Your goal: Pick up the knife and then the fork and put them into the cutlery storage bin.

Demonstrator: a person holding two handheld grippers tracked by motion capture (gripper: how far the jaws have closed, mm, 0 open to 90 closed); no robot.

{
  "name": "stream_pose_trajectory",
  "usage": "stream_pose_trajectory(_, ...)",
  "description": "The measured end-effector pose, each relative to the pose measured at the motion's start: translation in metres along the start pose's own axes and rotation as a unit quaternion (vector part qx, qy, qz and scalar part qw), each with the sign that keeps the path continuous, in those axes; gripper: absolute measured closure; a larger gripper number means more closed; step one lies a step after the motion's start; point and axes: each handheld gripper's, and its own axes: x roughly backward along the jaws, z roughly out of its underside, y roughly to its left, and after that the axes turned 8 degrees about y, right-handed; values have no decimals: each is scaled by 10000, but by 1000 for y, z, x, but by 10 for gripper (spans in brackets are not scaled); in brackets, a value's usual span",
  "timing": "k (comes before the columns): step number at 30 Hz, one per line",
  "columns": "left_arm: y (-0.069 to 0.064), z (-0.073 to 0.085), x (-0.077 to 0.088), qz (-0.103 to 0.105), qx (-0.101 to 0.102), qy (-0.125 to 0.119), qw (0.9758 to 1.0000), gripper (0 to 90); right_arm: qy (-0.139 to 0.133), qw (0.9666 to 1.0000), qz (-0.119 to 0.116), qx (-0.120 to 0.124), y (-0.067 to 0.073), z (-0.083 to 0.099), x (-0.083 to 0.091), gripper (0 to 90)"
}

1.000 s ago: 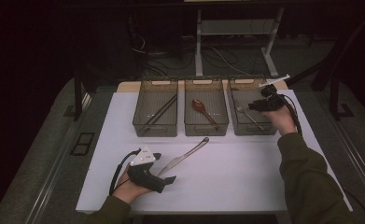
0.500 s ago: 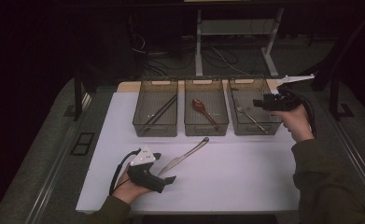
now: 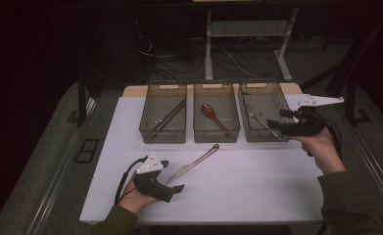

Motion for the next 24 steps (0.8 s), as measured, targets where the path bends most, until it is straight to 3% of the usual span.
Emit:
stream_pose_trajectory(6, 0, 0, 1, -5, -10, 2, 10000, 0, -30, 9999, -121, 54, 17, 23, 2, 190)
stream_pose_trajectory(18, 1, -1, 2, -38, 12, -30, 10000, 0, 92, 9998, -137, 67, 45, 76, -6, 188)
stream_pose_trajectory(24, 1, -2, 3, -72, 5, -33, 10000, 1, -6, 9999, -158, 15, 55, 96, -5, 185)
